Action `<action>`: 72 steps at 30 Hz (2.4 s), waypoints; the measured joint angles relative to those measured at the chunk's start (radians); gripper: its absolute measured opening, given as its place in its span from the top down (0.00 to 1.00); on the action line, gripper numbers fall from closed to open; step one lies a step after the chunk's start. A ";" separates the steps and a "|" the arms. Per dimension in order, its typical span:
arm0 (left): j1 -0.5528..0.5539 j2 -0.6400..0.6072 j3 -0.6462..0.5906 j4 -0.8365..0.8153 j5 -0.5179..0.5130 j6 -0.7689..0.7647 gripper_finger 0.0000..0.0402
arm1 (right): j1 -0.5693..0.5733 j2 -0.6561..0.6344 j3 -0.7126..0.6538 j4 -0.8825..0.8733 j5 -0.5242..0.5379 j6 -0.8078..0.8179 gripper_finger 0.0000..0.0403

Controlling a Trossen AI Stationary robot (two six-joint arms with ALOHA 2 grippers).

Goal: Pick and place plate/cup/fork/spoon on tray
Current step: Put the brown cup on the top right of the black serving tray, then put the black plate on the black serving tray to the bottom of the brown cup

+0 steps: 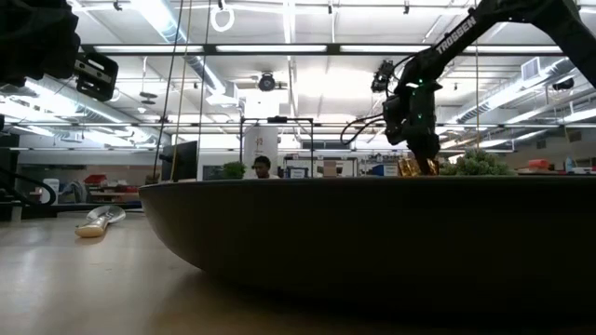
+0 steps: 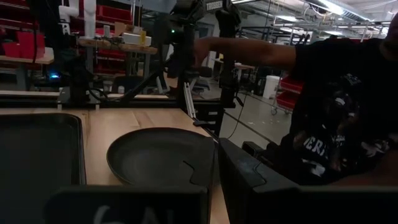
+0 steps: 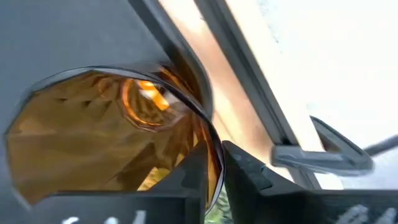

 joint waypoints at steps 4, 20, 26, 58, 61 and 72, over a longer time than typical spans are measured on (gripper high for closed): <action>0.000 0.000 0.000 0.000 0.000 0.000 0.93 | 0.011 0.000 0.000 0.003 -0.006 0.008 0.80; 0.000 0.000 0.000 0.000 0.000 0.000 0.93 | 0.098 -0.008 0.007 -0.053 0.079 0.022 0.70; 0.000 0.000 0.000 0.000 0.000 0.000 0.93 | 0.113 -0.014 0.048 -0.035 0.150 0.035 0.61; 0.000 0.000 0.000 0.162 -0.008 0.052 0.93 | 0.642 -0.168 -0.033 0.130 -0.109 0.409 0.44; 0.000 0.000 0.000 0.175 -0.008 0.053 0.93 | 0.725 -0.205 -0.132 0.191 -0.105 0.496 0.44; 0.000 0.000 0.000 0.211 -0.008 0.062 0.93 | 1.063 -0.382 -0.523 0.560 0.025 0.960 0.44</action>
